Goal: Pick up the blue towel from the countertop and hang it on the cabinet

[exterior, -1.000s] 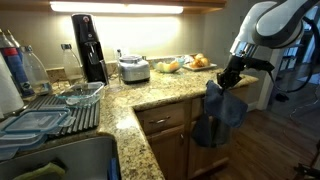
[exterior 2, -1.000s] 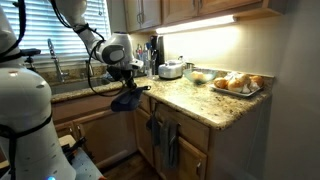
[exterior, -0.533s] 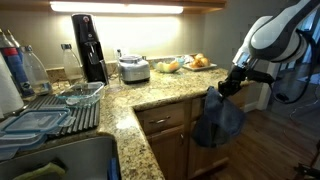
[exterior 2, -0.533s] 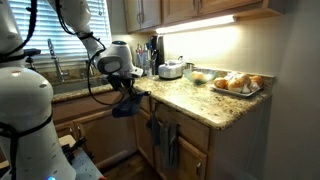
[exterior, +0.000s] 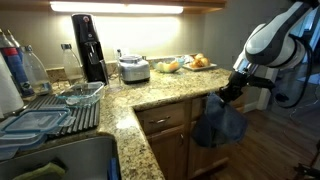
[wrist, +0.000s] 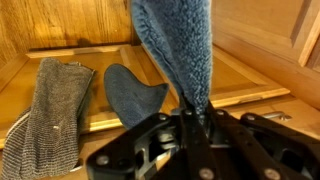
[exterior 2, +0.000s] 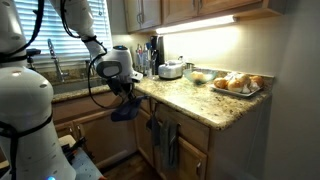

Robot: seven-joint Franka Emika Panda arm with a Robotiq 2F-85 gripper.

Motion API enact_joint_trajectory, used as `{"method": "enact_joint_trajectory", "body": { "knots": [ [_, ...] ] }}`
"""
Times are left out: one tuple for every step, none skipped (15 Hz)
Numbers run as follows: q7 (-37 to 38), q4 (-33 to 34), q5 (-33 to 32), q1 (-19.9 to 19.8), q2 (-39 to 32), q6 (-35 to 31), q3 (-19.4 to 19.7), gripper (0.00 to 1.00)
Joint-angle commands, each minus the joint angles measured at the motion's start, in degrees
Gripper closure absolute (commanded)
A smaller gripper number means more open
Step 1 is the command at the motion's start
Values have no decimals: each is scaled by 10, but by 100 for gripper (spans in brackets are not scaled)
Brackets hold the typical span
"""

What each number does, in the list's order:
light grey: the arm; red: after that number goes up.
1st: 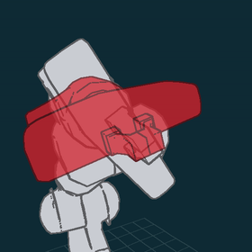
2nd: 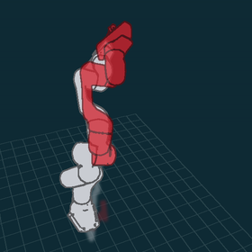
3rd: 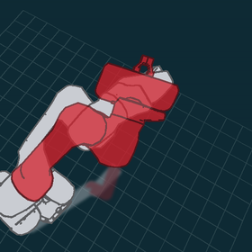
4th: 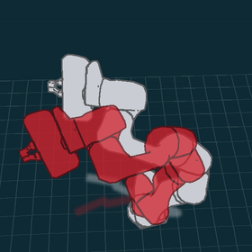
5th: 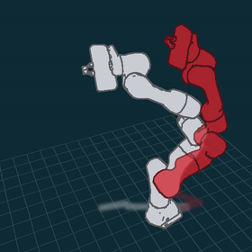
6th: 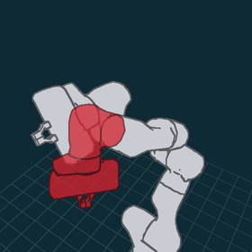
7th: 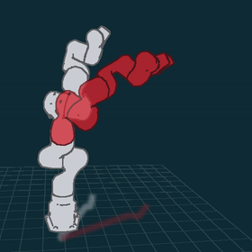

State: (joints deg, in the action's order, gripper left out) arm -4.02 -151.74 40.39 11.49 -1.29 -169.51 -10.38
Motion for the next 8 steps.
{"method": "enact_joint_trajectory", "body": {
  "knots": [
    [0,0,0,0,0,0,0,90],
    [0,0,0,0,0,0,0,90],
    [-1,-3,0,1,-2,-8,-1,95],
    [-12,-6,9,4,-4,-14,-5,95],
    [-10,-12,2,5,-8,-24,-7,95],
    [-12,-17,0,8,-11,-36,-10,95],
    [-18,-18,3,8,-15,-39,-14,95],
    [-26,-22,2,9,-23,-57,-19,96]
  ]
}}
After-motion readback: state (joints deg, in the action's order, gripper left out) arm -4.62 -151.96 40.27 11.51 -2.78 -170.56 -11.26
